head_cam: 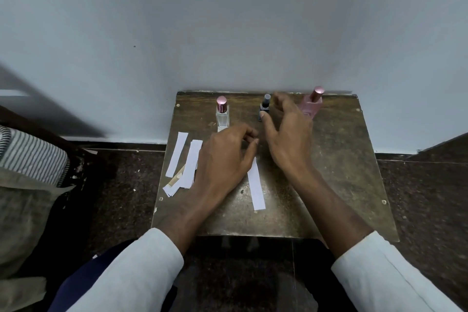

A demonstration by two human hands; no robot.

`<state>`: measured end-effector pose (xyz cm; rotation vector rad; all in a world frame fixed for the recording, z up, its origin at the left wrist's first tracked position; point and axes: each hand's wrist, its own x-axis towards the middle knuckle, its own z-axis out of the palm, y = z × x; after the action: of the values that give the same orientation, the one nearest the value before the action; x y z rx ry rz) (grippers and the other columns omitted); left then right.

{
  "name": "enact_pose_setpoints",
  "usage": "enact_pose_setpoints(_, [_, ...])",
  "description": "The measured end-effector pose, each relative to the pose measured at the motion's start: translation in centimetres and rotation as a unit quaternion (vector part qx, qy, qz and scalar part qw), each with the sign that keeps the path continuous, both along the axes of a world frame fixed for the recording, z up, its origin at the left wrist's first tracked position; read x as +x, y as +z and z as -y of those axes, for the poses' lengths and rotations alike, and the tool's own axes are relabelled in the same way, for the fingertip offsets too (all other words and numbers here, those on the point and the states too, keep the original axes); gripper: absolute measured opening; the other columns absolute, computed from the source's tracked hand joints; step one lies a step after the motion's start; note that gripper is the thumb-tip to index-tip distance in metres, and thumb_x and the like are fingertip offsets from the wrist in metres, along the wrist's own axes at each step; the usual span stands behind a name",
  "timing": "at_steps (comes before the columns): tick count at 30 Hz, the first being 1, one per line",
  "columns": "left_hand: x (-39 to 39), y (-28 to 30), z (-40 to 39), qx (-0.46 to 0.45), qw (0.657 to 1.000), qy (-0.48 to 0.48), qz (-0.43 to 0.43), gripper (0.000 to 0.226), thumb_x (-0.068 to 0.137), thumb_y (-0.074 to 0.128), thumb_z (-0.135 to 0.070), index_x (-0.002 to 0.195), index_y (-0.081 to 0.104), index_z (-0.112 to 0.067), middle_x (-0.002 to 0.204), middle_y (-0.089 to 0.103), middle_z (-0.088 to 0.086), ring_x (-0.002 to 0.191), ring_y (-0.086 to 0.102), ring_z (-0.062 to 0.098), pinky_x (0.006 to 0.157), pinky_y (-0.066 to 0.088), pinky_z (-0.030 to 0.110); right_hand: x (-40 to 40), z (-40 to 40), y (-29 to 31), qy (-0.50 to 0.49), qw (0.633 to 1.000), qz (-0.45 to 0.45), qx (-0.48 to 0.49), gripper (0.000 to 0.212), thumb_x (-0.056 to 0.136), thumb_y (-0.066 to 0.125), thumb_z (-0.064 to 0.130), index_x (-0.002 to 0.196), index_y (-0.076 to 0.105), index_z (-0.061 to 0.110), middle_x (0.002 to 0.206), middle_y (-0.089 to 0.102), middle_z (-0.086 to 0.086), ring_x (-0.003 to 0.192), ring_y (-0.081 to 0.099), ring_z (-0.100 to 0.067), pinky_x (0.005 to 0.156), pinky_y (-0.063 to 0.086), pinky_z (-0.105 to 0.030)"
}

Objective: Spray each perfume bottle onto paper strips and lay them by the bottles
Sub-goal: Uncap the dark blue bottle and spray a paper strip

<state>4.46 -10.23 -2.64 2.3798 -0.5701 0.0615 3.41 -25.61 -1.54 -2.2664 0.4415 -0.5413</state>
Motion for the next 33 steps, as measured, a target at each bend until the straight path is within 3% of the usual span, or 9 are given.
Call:
enact_pose_setpoints(2, [0.1,-0.1,0.2,0.005,1.0,-0.005,-0.002,0.012,0.098,0.073,-0.034,0.11,0.073,-0.033,0.097,0.076,-0.018,0.065,0.052,-0.014,0.059,0.035,0.003,0.3,0.0,0.0,0.002,1.0,0.007,0.024,0.032,0.101,0.072,0.017,0.132,0.069,0.012,0.12,0.076,0.004,0.107,0.067,-0.003,0.089,0.036,0.005])
enact_pose_setpoints(8, [0.3,0.0,0.3,-0.003,1.0,0.003,-0.012,0.01,0.098,0.072,-0.036,0.108,0.073,-0.035,0.095,0.075,-0.021,0.069,0.06,-0.006,0.061,0.052,0.021,0.8,-0.2,-0.3,0.003,0.998,0.013,0.054,0.016,0.101,0.071,0.015,0.117,0.072,0.012,0.105,0.075,0.009,0.097,0.07,-0.002,0.084,0.042,0.003])
enact_pose_setpoints(12, [0.2,0.2,0.2,-0.019,1.0,0.012,-0.016,0.01,0.099,0.073,-0.035,0.109,0.075,-0.034,0.093,0.075,-0.021,0.067,0.058,-0.009,0.061,0.048,0.017,0.0,0.2,0.4,0.012,0.998,0.01,0.056,0.015,0.101,0.072,0.019,0.115,0.073,0.013,0.102,0.074,0.009,0.096,0.07,-0.004,0.083,0.042,0.003])
enact_pose_setpoints(14, [-0.1,0.5,0.1,-0.033,0.999,0.017,-0.01,0.012,0.098,0.075,-0.035,0.11,0.077,-0.033,0.094,0.076,-0.02,0.065,0.056,-0.014,0.061,0.042,0.011,-0.9,0.3,0.9,0.025,0.998,0.006,0.051,0.016,0.101,0.073,0.023,0.115,0.074,0.017,0.1,0.075,0.012,0.093,0.07,0.0,0.082,0.046,0.0])
enact_pose_setpoints(18, [-0.9,1.2,0.1,-0.057,0.997,0.036,0.024,0.025,0.094,0.08,-0.039,0.117,0.075,-0.031,0.109,0.076,-0.017,0.072,0.057,-0.005,0.069,0.055,0.023,-3.2,0.7,1.7,0.054,0.996,-0.002,0.078,0.015,0.098,0.077,0.026,0.111,0.078,0.02,0.096,0.077,0.014,0.09,0.073,0.006,0.079,0.054,-0.007])
enact_pose_setpoints(21, [-1.5,1.6,0.2,-0.061,0.997,0.036,0.03,0.036,0.092,0.081,-0.045,0.125,0.073,-0.032,0.118,0.075,-0.017,0.072,0.06,-0.004,0.072,0.054,0.019,-4.8,1.0,2.0,0.068,0.992,0.0,0.109,0.012,0.096,0.079,0.024,0.107,0.079,0.021,0.092,0.078,0.015,0.088,0.075,0.003,0.078,0.06,-0.014])
enact_pose_setpoints(26, [-2.5,2.0,0.4,-0.064,0.997,0.007,0.035,0.033,0.094,0.081,-0.04,0.127,0.074,-0.037,0.103,0.078,-0.019,0.063,0.067,-0.001,0.064,0.057,0.02,-6.0,0.8,2.1,0.084,0.981,0.005,0.176,0.012,0.096,0.08,0.021,0.108,0.079,0.019,0.093,0.08,0.013,0.089,0.077,0.0,0.081,0.062,-0.02])
enact_pose_setpoints(29, [-2.7,2.2,0.5,-0.06,0.997,-0.002,0.051,0.036,0.094,0.081,-0.042,0.128,0.073,-0.035,0.107,0.079,-0.018,0.064,0.067,-0.001,0.065,0.057,0.018,-6.3,0.9,2.2,0.07,0.974,0.028,0.214,0.013,0.097,0.079,0.026,0.108,0.079,0.019,0.095,0.08,0.011,0.09,0.077,-0.001,0.079,0.06,-0.019])
enact_pose_setpoints(33, [-2.7,2.0,0.6,-0.064,0.995,-0.01,0.073,0.036,0.094,0.081,-0.041,0.128,0.073,-0.033,0.105,0.078,-0.017,0.084,0.066,0.004,0.074,0.057,0.027,-6.0,0.8,1.7,0.051,0.963,0.045,0.262,0.015,0.096,0.08,0.026,0.11,0.082,0.019,0.1,0.082,0.008,0.096,0.077,-0.005,0.087,0.062,-0.028])
